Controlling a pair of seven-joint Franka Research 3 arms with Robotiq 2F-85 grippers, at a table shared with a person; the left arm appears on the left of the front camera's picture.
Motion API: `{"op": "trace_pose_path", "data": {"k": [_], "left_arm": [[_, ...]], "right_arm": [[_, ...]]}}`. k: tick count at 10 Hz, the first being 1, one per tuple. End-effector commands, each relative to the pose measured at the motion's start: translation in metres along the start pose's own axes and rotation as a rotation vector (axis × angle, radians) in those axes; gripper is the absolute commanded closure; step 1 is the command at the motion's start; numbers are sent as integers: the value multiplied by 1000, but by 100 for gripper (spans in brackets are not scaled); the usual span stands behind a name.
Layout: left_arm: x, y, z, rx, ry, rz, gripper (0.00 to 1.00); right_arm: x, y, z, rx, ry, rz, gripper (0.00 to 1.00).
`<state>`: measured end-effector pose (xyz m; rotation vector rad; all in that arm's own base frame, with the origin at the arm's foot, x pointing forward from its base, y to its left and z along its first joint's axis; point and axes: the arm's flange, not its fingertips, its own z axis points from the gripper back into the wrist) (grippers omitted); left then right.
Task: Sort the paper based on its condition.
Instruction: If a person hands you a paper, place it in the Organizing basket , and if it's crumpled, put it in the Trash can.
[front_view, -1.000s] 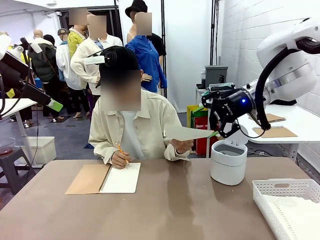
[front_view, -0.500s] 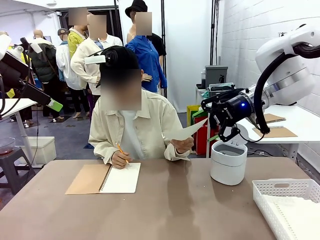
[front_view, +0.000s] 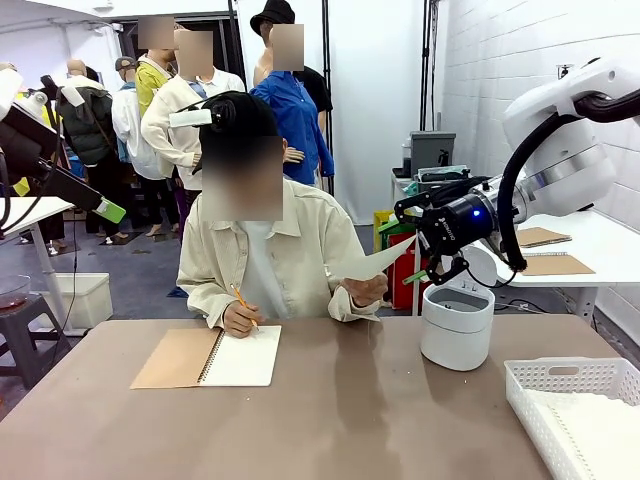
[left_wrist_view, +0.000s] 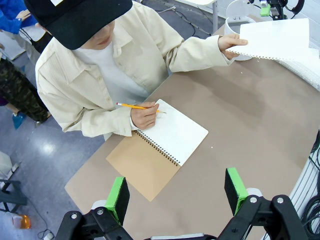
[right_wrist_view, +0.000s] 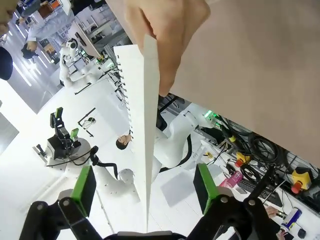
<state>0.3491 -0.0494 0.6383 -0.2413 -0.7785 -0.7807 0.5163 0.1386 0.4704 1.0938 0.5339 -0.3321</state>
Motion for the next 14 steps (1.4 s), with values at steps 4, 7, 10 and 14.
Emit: {"op": "trace_pose_path", "data": {"k": [4, 7, 10, 14], "left_arm": [[0, 0, 0, 0, 0, 2, 0], [0, 0, 0, 0, 0, 2, 0], [0, 0, 0, 0, 0, 2, 0], [0, 0, 0, 0, 0, 2, 0]], "right_arm": [[4, 1, -5, 30, 36, -4, 67], [10, 6, -11, 54, 57, 5, 100], [9, 6, -11, 50, 74, 5, 100], [-7, 4, -12, 10, 107, 44, 100]]}}
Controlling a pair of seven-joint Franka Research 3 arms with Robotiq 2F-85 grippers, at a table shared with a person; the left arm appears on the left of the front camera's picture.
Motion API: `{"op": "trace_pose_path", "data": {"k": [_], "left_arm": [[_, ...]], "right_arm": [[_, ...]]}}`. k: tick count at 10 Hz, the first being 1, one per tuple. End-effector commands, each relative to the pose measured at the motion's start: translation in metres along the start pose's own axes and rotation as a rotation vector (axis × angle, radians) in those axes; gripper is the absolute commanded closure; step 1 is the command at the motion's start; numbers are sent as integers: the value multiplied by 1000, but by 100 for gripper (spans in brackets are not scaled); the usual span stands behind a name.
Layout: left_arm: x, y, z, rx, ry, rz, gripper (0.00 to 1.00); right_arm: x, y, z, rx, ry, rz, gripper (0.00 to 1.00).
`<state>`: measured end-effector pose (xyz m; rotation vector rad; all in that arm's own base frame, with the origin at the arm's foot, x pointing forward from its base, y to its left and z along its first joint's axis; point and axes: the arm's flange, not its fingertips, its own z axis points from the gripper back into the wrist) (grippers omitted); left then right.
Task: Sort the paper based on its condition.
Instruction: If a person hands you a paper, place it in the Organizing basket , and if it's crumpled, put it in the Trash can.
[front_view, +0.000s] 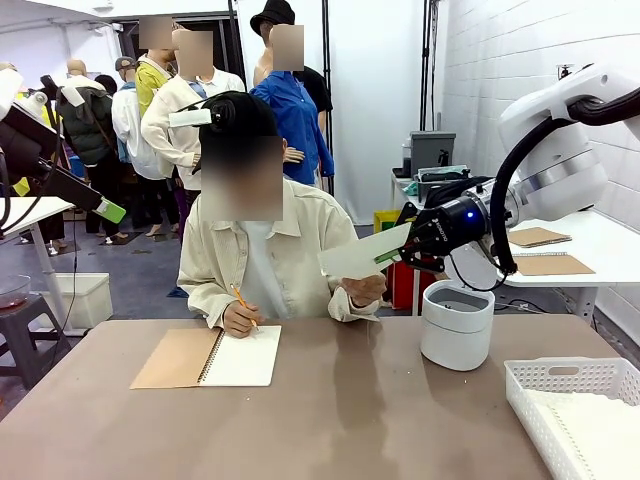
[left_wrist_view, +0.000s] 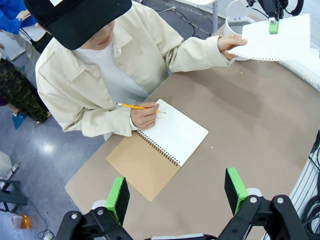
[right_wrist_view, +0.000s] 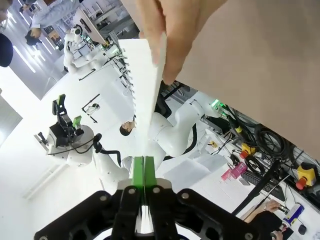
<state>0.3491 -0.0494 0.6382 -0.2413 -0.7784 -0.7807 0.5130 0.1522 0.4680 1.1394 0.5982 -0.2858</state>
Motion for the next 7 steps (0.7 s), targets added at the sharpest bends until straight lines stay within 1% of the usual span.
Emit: {"op": "trace_pose_path", "data": {"k": [1, 3, 4, 5, 6, 7], "left_arm": [[0, 0, 0, 0, 0, 2, 0], [0, 0, 0, 0, 0, 2, 0], [0, 0, 0, 0, 0, 2, 0], [0, 0, 0, 0, 0, 2, 0], [0, 0, 0, 0, 0, 2, 0], [0, 0, 0, 0, 0, 2, 0]], "right_arm": [[-14, 2, 0, -28, 24, 47, 100], [-33, 6, 0, -33, 0, 109, 100], [-45, 7, 1, -60, -47, 136, 100], [-69, 11, -2, -99, -118, 184, 100], [-92, 8, -4, -165, -188, 235, 100], [-116, -1, -4, -259, -286, 290, 100]]}}
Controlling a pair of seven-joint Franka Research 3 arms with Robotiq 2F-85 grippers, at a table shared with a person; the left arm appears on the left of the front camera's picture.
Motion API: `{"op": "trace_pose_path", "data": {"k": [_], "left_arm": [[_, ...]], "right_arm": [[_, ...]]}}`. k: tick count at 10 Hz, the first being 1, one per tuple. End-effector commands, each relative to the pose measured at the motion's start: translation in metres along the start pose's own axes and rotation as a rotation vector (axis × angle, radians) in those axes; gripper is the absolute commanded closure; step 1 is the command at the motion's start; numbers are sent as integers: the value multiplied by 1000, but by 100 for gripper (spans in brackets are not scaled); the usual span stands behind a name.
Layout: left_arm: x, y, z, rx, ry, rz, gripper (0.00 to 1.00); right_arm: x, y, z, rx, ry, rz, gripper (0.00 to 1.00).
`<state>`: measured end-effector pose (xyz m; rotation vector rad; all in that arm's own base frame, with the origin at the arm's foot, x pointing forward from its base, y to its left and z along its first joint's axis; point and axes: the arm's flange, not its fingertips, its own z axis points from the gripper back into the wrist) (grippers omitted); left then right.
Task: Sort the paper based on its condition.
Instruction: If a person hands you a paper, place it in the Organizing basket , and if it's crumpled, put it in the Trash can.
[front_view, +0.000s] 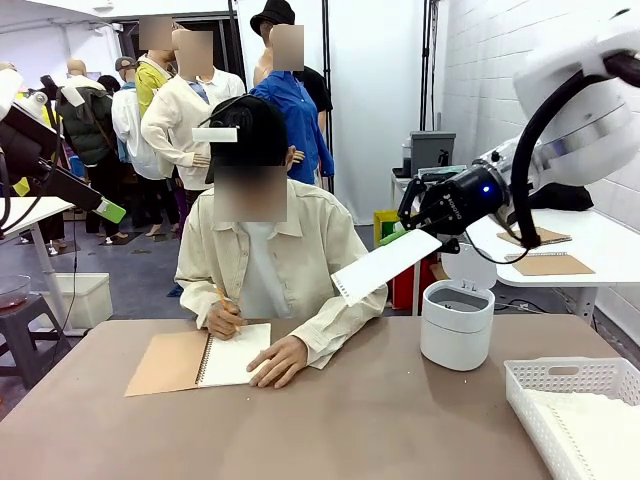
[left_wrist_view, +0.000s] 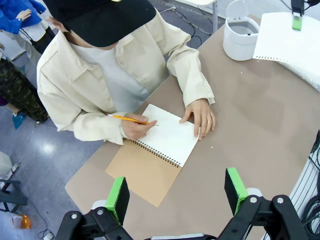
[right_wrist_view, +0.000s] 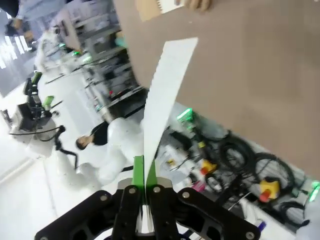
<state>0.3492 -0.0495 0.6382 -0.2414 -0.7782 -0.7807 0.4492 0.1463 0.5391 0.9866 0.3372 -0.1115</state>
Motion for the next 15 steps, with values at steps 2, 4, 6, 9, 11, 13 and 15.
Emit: {"op": "trace_pose_path", "data": {"k": [2, 4, 6, 9, 11, 13, 15], "left_arm": [[0, 0, 0, 0, -1, 2, 0], [0, 0, 0, 0, -1, 2, 0], [0, 0, 0, 0, -1, 2, 0], [0, 0, 0, 0, -1, 2, 0], [0, 0, 0, 0, -1, 2, 0], [0, 0, 0, 0, -1, 2, 0], [0, 0, 0, 0, -1, 2, 0]], "right_arm": [[-81, -35, -4, -275, -294, 179, 100], [-119, -64, 1, -355, -353, 157, 100], [-129, -99, 13, -416, -426, 155, 100], [-114, -147, 46, -539, -427, 103, 100], [-105, -166, 59, -549, -363, 58, 100], [-111, -160, 57, -536, -396, 55, 100], [-111, -160, 57, -536, -396, 55, 100]]}}
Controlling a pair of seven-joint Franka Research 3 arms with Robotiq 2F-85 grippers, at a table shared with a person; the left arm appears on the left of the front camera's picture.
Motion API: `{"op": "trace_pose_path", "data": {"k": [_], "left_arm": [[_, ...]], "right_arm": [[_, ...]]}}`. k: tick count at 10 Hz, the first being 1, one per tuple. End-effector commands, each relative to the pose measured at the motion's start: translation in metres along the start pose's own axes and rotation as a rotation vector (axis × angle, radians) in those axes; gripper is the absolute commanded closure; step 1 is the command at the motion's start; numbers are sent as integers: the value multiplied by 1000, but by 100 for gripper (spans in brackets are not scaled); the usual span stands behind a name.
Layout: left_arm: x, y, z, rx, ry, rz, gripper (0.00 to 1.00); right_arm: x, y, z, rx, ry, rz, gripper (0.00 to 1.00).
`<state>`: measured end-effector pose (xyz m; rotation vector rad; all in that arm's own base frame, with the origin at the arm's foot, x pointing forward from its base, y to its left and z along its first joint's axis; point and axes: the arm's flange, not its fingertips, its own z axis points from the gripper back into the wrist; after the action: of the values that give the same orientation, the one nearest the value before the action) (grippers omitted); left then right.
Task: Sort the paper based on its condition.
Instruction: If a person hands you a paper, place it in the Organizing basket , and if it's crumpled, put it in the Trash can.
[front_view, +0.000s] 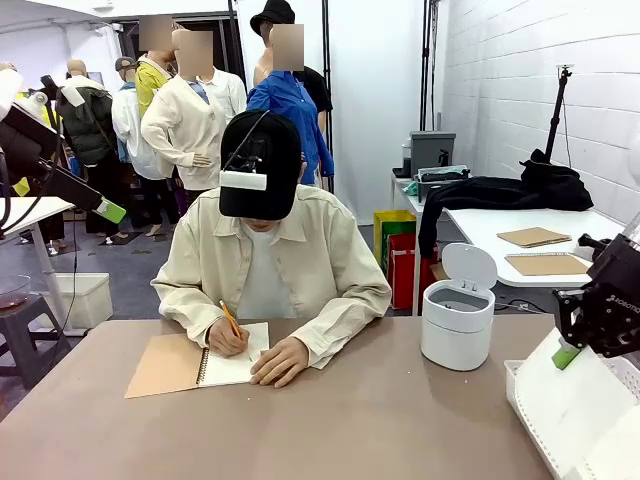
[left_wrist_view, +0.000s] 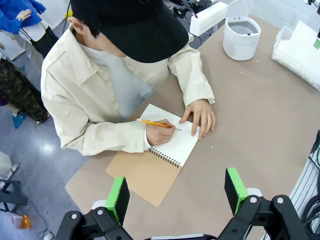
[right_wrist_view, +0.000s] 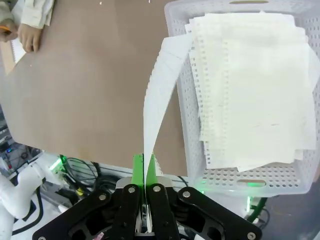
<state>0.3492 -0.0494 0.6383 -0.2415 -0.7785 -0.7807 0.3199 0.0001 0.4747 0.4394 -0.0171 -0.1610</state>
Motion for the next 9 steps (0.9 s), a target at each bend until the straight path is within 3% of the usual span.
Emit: {"op": "trace_pose_path", "data": {"k": [1, 2, 3, 4, 5, 9], "left_arm": [[0, 0, 0, 0, 0, 2, 0], [0, 0, 0, 0, 0, 2, 0], [0, 0, 0, 0, 0, 2, 0], [0, 0, 0, 0, 0, 2, 0], [0, 0, 0, 0, 0, 2, 0], [0, 0, 0, 0, 0, 2, 0]], "right_arm": [[-2, 5, 0, -12, -12, 11, 100], [0, 0, 0, 0, 0, 0, 100], [13, -4, 0, -53, 96, 59, 100], [29, -21, -1, -139, 123, 52, 100], [39, -35, -4, -150, 154, 86, 100], [56, -73, -25, -215, 177, 179, 100]]}}
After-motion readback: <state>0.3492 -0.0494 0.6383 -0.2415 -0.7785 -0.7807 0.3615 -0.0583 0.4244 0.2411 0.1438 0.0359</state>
